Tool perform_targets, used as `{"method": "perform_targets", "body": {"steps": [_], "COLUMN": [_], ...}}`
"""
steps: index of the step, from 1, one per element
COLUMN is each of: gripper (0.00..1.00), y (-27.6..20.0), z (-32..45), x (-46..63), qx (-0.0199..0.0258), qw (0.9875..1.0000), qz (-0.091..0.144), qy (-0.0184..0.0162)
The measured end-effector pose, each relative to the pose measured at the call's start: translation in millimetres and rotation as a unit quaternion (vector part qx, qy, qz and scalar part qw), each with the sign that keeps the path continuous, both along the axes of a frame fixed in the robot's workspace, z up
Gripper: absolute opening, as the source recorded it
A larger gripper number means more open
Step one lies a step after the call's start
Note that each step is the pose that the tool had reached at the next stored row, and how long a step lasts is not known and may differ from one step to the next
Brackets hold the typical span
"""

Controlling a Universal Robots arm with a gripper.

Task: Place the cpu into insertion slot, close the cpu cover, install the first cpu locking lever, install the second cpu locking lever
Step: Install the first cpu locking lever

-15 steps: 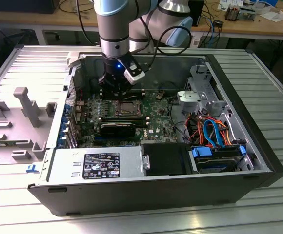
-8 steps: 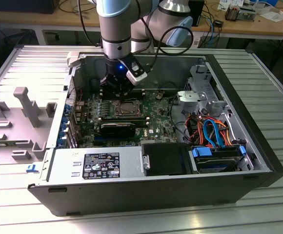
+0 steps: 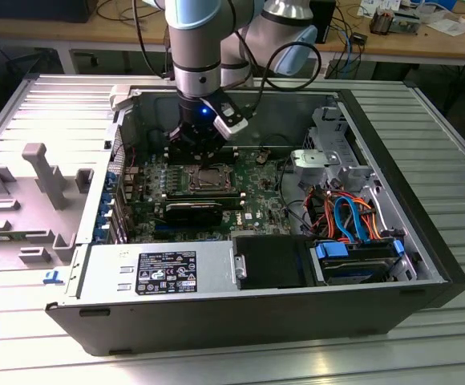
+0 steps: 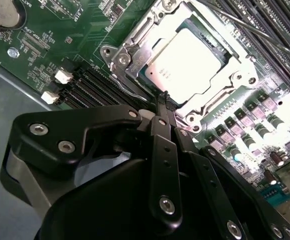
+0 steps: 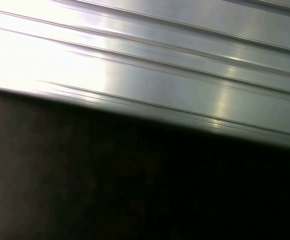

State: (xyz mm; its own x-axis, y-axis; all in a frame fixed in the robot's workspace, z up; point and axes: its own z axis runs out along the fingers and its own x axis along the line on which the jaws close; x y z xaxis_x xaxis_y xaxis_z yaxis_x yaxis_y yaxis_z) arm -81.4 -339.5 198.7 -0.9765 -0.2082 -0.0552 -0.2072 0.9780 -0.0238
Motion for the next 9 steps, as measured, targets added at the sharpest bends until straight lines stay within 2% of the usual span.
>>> {"method": "perform_targets", "body": {"steps": [6,9], "gripper": [0.11,0.11], "y": [-0.3,-0.2], "z": [0.5,1.0], "x": [6.8,14.2], "qx": [-0.0005,0.0000], "qw": [1.0000,1.0000], "qz": [0.001,0.001], "qy": [0.0009,0.0040]}}
